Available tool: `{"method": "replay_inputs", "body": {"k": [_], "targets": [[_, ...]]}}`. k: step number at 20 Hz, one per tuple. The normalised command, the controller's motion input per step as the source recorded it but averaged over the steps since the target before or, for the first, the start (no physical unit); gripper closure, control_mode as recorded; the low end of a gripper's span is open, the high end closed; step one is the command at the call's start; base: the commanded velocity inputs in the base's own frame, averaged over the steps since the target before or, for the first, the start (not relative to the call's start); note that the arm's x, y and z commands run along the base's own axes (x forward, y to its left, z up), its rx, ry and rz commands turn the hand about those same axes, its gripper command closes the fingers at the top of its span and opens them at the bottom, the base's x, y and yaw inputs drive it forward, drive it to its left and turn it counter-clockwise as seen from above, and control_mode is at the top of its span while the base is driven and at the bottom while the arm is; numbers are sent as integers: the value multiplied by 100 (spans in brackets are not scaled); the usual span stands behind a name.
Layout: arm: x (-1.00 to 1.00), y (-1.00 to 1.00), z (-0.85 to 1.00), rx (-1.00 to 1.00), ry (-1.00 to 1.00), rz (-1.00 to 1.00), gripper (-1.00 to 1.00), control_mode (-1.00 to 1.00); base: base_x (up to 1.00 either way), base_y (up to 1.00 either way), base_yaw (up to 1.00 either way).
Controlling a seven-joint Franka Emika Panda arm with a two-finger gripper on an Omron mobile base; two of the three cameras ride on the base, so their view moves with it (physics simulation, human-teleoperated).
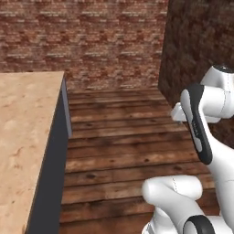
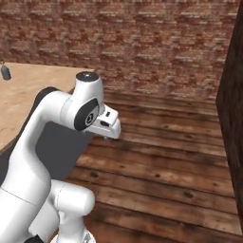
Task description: Move the mustard and shaker from the cabinet to the dining counter.
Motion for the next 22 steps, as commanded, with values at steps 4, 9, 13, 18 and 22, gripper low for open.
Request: {"method": "replay_inputs", "body": {"k": [4,9,13,18,22], "targets": [[0,0,0,0,0,0,-100,100,62,-19,-21],[0,0,0,0,0,0,-100,100,64,-18,-21],[0,0,0,0,0,0,-100,100,69,-14,-16],[0,0,0,0,0,0,-100,100,72,-9,-12],[0,0,0,0,0,0,-100,100,78,-1,-2]]}}
